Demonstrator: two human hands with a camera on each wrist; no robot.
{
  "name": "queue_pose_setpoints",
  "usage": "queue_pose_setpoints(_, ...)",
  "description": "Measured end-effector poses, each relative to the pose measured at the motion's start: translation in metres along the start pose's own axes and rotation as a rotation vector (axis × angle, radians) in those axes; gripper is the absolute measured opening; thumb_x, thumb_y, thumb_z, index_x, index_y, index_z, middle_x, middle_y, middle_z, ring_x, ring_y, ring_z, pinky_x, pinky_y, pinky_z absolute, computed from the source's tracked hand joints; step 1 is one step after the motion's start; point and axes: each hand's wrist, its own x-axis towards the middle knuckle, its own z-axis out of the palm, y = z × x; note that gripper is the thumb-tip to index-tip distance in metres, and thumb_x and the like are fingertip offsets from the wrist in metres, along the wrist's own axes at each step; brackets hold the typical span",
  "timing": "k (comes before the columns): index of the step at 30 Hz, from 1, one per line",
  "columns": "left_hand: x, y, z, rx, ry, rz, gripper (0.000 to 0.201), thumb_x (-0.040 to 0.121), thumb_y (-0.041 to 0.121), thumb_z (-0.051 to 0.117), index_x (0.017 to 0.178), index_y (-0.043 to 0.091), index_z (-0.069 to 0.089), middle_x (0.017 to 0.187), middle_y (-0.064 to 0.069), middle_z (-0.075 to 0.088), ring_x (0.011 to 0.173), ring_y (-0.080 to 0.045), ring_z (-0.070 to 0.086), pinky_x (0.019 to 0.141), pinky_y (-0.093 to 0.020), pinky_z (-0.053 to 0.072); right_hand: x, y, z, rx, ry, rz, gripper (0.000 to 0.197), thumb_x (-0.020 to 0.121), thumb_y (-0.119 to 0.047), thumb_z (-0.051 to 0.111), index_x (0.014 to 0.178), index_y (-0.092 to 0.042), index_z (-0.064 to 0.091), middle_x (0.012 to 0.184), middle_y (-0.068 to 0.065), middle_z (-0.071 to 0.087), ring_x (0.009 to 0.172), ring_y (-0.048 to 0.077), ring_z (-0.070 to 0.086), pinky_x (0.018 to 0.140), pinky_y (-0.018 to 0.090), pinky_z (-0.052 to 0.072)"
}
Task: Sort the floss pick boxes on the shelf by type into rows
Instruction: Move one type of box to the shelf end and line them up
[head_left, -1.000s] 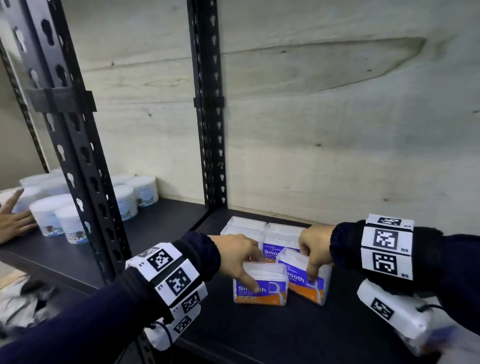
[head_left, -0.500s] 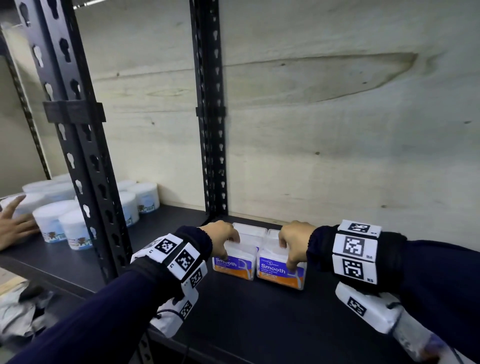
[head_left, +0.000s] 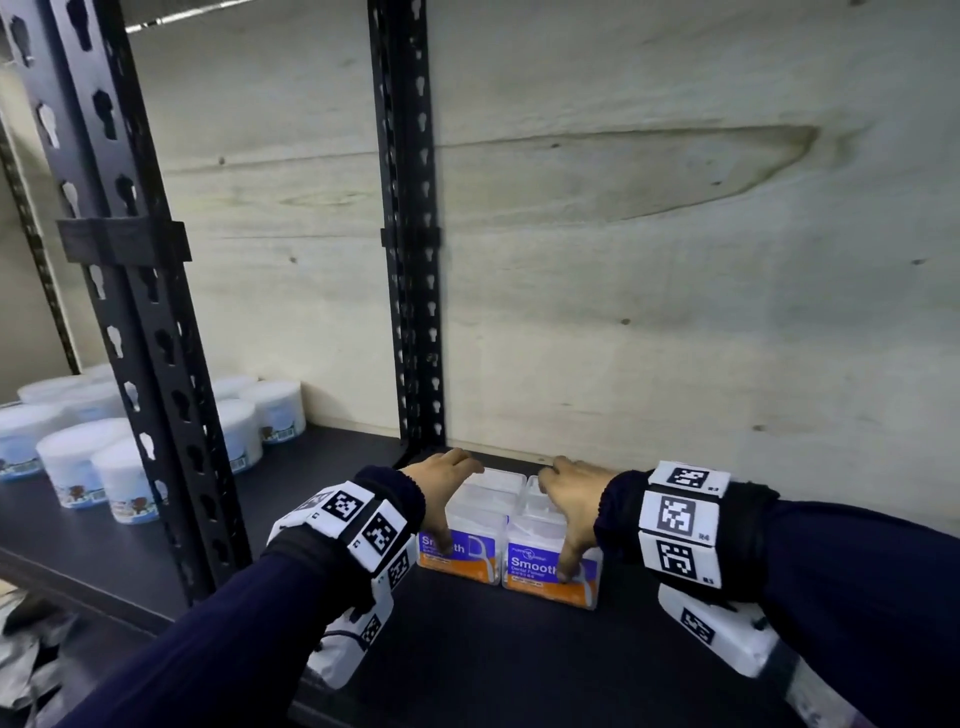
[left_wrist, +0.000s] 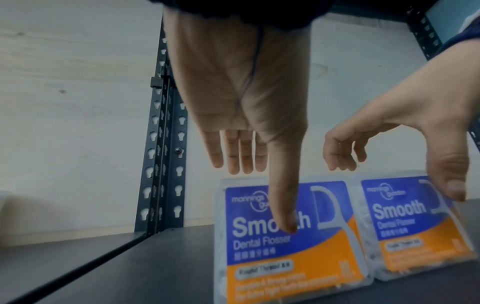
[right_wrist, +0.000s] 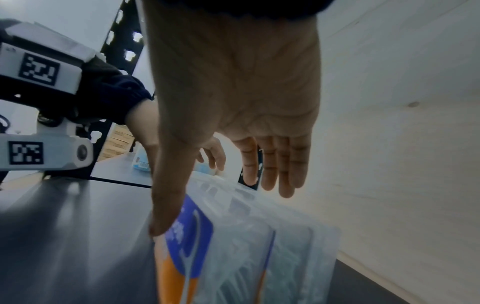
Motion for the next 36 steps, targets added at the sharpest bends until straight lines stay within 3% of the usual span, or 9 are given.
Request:
queue_pose_setpoints(3, 0.008, 0.002, -0.003, 0.051, -0.101, -0.007, 0.115, 0.071, 0.018, 0.079, 0.151, 0.011, -0.002, 0.161, -0.003, -0.004, 0.149, -0.02, -0.001, 0.121, -0.032, 0.012, 0.007, 0.011, -0.004, 0.001, -0.063, 0.013, 0.107, 0.068, -0.043, 0.077, 0.147, -0.006, 0.015, 0.15, 0.012, 0.027, 0.136, 0.027, 0.032, 0.112, 0.039, 0.034)
queue_pose_setpoints(6, 0.018, 0.001, -0.002, 0.067, -0.181, -0.023, 0.12, 0.072, 0.017, 0.079, 0.15, 0.013, -0.011, 0.16, -0.002, -0.014, 0.149, -0.023, -0.012, 0.121, -0.037, 0.006, 0.012, 0.019, -0.003, 0.044, -0.134, 0.043, 0.113, 0.071, -0.048, 0.073, 0.15, -0.007, 0.003, 0.157, 0.01, 0.015, 0.144, 0.026, 0.02, 0.118, 0.039, 0.024)
queue_pose_setpoints(12, 0.025, -0.001, 0.002, 0.064, -0.198, -0.004, 0.118, 0.071, 0.02, 0.079, 0.151, 0.017, -0.008, 0.161, 0.0, -0.008, 0.15, -0.02, -0.006, 0.123, -0.037, 0.011, 0.015, 0.02, 0.001, 0.134, -0.157, 0.037, 0.096, 0.073, -0.042, 0.073, 0.145, -0.007, 0.02, 0.144, 0.009, 0.041, 0.13, 0.025, 0.042, 0.108, 0.034, 0.039)
queue_pose_setpoints(23, 0.028, 0.005, 0.004, 0.059, -0.186, 0.016, 0.118, 0.07, 0.021, 0.079, 0.151, 0.018, -0.007, 0.161, 0.001, -0.007, 0.15, -0.021, -0.004, 0.122, -0.044, 0.016, 0.013, 0.03, 0.005, 0.16, -0.162, 0.003, 0.092, 0.07, -0.043, 0.075, 0.141, -0.008, 0.027, 0.137, 0.006, 0.047, 0.124, 0.023, 0.048, 0.105, 0.034, 0.043)
queue_pose_setpoints(26, 0.023, 0.006, 0.004, 0.036, -0.188, 0.027, 0.117, 0.072, 0.021, 0.078, 0.151, 0.017, -0.008, 0.161, 0.001, -0.012, 0.149, -0.019, -0.01, 0.123, -0.04, 0.012, 0.005, 0.03, 0.001, 0.208, -0.15, -0.069, 0.078, 0.071, -0.038, 0.077, 0.133, -0.009, 0.039, 0.122, 0.001, 0.052, 0.122, 0.022, 0.05, 0.1, 0.029, 0.043)
queue_pose_setpoints(29, 0.012, 0.007, 0.002, -0.017, -0.118, 0.087, 0.108, 0.073, 0.022, 0.077, 0.152, 0.018, 0.003, 0.161, 0.005, -0.006, 0.149, -0.016, 0.003, 0.121, -0.032, 0.017, -0.005, 0.028, -0.003, 0.092, -0.047, -0.174, 0.074, 0.074, -0.034, 0.075, 0.134, -0.007, 0.042, 0.134, 0.007, 0.048, 0.125, 0.024, 0.046, 0.103, 0.031, 0.041)
queue_pose_setpoints(31, 0.004, 0.007, -0.001, -0.039, -0.026, 0.143, 0.091, 0.074, 0.023, 0.076, 0.149, 0.018, 0.023, 0.159, 0.004, 0.013, 0.144, -0.015, 0.022, 0.115, -0.028, 0.027, -0.011, 0.026, -0.003, 0.012, -0.012, -0.219, 0.07, 0.08, -0.032, 0.069, 0.14, -0.013, 0.04, 0.143, 0.006, 0.041, 0.13, 0.022, 0.041, 0.104, 0.031, 0.038)
queue_pose_setpoints(34, -0.007, 0.005, -0.003, -0.057, 0.047, 0.192, 0.061, 0.079, 0.024, 0.071, 0.135, 0.019, 0.047, 0.145, 0.002, 0.037, 0.117, -0.011, 0.046, 0.094, -0.019, 0.038, -0.018, 0.023, 0.001, -0.021, -0.029, -0.249, 0.057, 0.085, -0.029, 0.064, 0.137, -0.017, 0.046, 0.138, 0.004, 0.05, 0.122, 0.02, 0.05, 0.096, 0.029, 0.043)
queue_pose_setpoints(36, -0.011, 0.003, -0.003, -0.046, 0.049, 0.204, 0.048, 0.083, 0.021, 0.067, 0.13, 0.017, 0.054, 0.138, 0.0, 0.045, 0.098, -0.004, 0.043, 0.08, -0.012, 0.038, -0.02, 0.021, 0.003, -0.048, -0.032, -0.246, 0.051, 0.087, -0.025, 0.062, 0.135, -0.016, 0.049, 0.134, 0.004, 0.055, 0.119, 0.021, 0.053, 0.092, 0.028, 0.044)
